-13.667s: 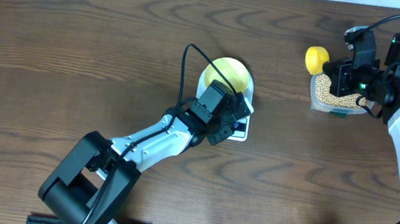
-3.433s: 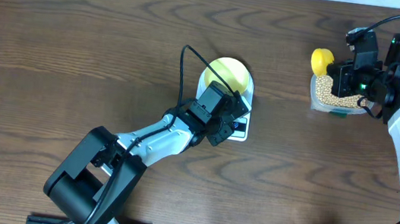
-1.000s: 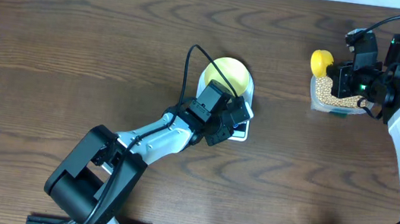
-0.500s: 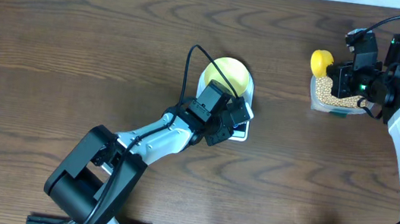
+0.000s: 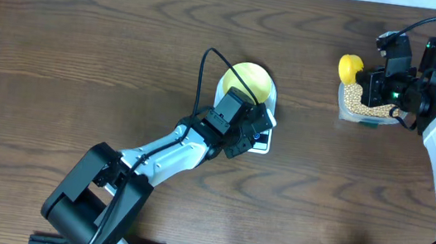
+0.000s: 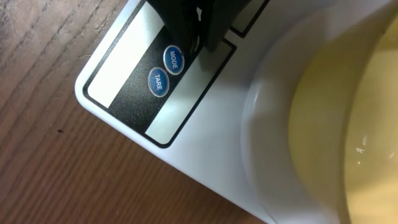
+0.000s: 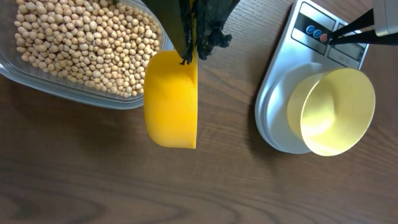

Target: Scoop item into bowl and weigh 50g on scale

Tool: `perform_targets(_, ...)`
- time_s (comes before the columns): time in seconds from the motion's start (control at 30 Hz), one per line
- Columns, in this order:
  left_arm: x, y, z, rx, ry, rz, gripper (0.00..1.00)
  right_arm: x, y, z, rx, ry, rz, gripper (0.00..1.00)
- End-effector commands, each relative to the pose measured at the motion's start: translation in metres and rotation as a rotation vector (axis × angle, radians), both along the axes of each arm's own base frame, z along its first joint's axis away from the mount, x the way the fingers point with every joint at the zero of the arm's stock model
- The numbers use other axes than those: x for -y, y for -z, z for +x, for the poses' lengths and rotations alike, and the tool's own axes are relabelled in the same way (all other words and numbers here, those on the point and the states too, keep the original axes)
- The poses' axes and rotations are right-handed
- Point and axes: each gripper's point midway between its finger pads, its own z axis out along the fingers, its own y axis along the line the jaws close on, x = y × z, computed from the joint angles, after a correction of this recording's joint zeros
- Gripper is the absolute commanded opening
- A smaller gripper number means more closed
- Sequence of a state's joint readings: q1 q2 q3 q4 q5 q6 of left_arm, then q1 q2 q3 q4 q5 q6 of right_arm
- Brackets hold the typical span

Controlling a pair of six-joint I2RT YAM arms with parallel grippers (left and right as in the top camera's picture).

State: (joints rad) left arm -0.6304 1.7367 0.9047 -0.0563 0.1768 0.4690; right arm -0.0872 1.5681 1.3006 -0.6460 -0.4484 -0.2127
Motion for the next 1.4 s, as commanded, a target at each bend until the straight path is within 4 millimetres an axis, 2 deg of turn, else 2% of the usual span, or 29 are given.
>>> perform_targets(0.0, -0.002, -0.003, 0.000, -0.004, -0.032, -0.009, 0.08, -0.001, -0.014, 0.002, 0.041, -0.012, -0.011, 0.01)
perform_targets(0.53, -0.009, 0.040, -0.010, -0.095, -0.034, 0.061, 0.08, -0.003, -0.015, 0.001, 0.041, -0.017, -0.005, 0.01)
perform_targets(0.7, -0.008, 0.040, -0.008, -0.088, -0.034, 0.056, 0.08, -0.003, -0.015, 0.001, 0.041, -0.017, -0.005, 0.01)
perform_targets(0.83, -0.002, 0.026, 0.000, -0.045, -0.034, 0.023, 0.08, -0.003, -0.015, 0.001, 0.040, -0.017, -0.005, 0.01)
perform_targets(1.13, 0.004, -0.027, 0.009, 0.061, -0.033, -0.058, 0.09, -0.003, -0.015, 0.001, 0.041, -0.017, -0.005, 0.01)
perform_targets(1.23, 0.005, -0.041, 0.010, 0.091, -0.033, -0.080, 0.24, -0.003, -0.015, 0.001, 0.041, -0.017, -0.005, 0.01)
perform_targets(1.37, 0.006, -0.052, 0.011, 0.113, -0.033, -0.097, 0.33, -0.003, -0.015, 0.001, 0.041, -0.017, -0.005, 0.01)
